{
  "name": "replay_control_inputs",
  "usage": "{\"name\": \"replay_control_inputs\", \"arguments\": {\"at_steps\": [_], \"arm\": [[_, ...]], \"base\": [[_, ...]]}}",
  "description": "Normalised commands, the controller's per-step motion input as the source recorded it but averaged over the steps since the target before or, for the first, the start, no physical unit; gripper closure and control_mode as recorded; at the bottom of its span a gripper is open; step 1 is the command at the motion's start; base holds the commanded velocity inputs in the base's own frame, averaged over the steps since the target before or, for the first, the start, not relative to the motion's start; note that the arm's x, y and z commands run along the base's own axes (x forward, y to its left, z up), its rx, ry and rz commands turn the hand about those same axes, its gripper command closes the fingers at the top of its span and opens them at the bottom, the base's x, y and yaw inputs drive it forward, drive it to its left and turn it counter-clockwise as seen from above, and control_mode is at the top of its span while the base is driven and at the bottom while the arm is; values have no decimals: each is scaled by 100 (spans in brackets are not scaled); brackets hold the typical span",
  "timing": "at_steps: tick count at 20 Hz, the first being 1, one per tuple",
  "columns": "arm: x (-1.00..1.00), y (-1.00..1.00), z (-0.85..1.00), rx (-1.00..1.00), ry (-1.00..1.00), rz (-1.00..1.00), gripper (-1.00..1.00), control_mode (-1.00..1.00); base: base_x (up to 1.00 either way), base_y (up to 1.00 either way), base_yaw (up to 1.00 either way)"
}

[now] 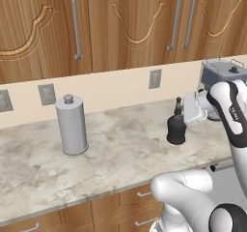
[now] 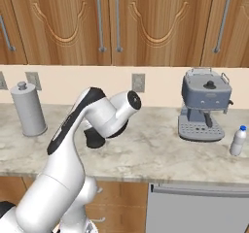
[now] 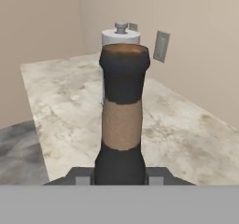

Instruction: Place the drinks on the dining counter in a tight cluster.

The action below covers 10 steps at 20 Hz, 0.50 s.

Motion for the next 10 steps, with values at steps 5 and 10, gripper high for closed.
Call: {"name": "replay_control_inputs", "arguments": {"at_steps": [5,10], "arm": [[0,0,0,0,0,0,100,100],[0,0,0,0,0,0,100,100]], "base": [[-100,-8,-3],[-71,3,14]]}}
